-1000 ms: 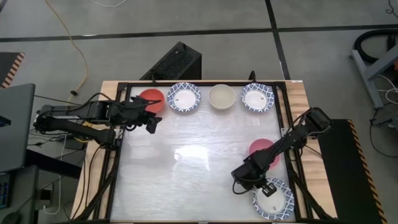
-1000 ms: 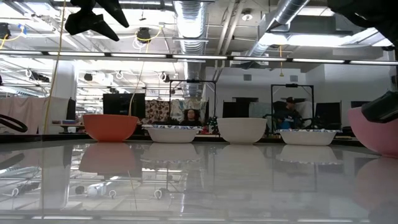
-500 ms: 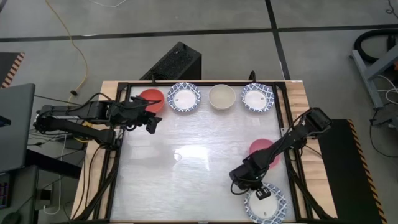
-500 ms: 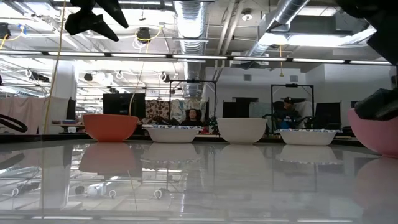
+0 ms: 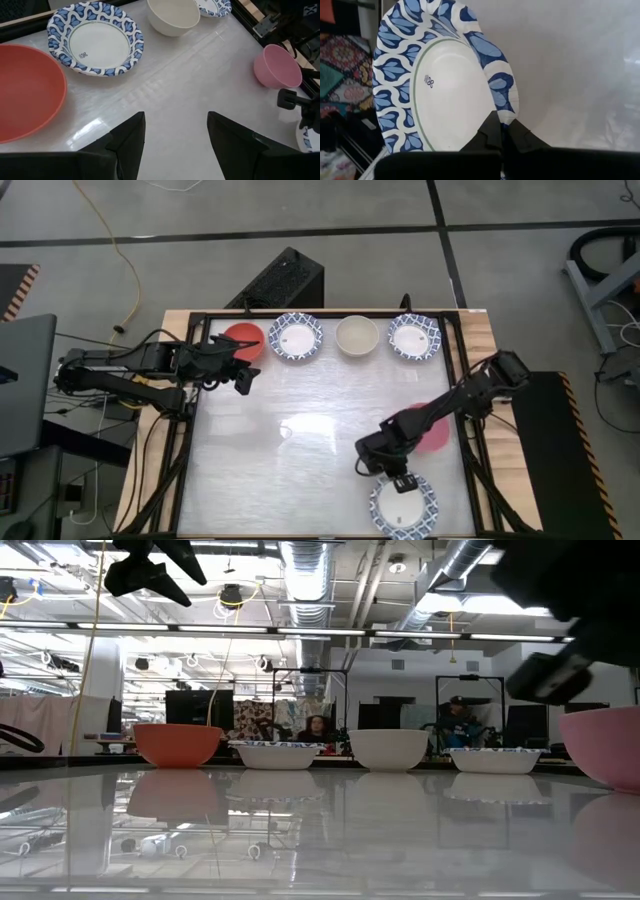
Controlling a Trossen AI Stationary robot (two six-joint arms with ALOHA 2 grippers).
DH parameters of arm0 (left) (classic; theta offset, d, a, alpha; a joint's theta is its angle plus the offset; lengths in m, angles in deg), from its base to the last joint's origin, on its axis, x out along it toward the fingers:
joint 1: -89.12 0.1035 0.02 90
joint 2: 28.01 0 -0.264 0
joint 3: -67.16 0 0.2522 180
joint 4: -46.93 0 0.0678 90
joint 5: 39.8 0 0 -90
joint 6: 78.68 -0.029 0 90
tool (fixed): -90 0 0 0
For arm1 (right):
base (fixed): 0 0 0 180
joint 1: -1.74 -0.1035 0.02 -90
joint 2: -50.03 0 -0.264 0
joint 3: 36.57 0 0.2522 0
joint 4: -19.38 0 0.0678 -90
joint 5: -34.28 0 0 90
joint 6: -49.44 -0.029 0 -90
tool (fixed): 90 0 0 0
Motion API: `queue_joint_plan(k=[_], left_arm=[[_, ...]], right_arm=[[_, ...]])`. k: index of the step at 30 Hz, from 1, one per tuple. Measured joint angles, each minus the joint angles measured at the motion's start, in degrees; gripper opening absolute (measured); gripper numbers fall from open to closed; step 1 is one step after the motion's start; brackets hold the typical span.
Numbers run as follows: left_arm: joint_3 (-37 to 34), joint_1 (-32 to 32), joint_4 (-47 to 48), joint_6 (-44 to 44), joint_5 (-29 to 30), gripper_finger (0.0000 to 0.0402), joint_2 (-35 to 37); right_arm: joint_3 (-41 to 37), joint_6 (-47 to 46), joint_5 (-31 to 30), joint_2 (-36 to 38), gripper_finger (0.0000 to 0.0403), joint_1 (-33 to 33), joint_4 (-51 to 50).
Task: Nest bowls inside each other
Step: Stack the bottom blue patterned bowl on top of the blue patterned bowl
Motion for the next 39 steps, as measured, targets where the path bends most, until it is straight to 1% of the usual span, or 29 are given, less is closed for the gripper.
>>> queue_joint_plan(k=[14,22,30,35,39], left_arm=[[0.0,0.0,0.0,-0.6,-1.0,0.0203,0.0],[0.0,0.0,0.0,-0.6,-1.0,0.0203,0.0],[0.0,0.0,0.0,-0.6,-0.3,0.0203,0.0],[0.0,0.0,-0.1,-0.6,0.1,0.0203,0.0],[0.0,0.0,-0.1,-0.6,0.2,0.0203,0.0]], right_arm=[[2.5,0.2,1.2,0.0,0.0008,9.3,0.0],[5.5,-0.4,1.2,0.0,0.001,14.3,0.4],[8.5,-6.6,0.9,0.0,0.0012,20.6,0.6],[10.4,-12.3,0.8,0.0,0.0012,24.8,0.8],[11.5,-15.9,0.8,0.0,0.0012,27.6,2.5]])
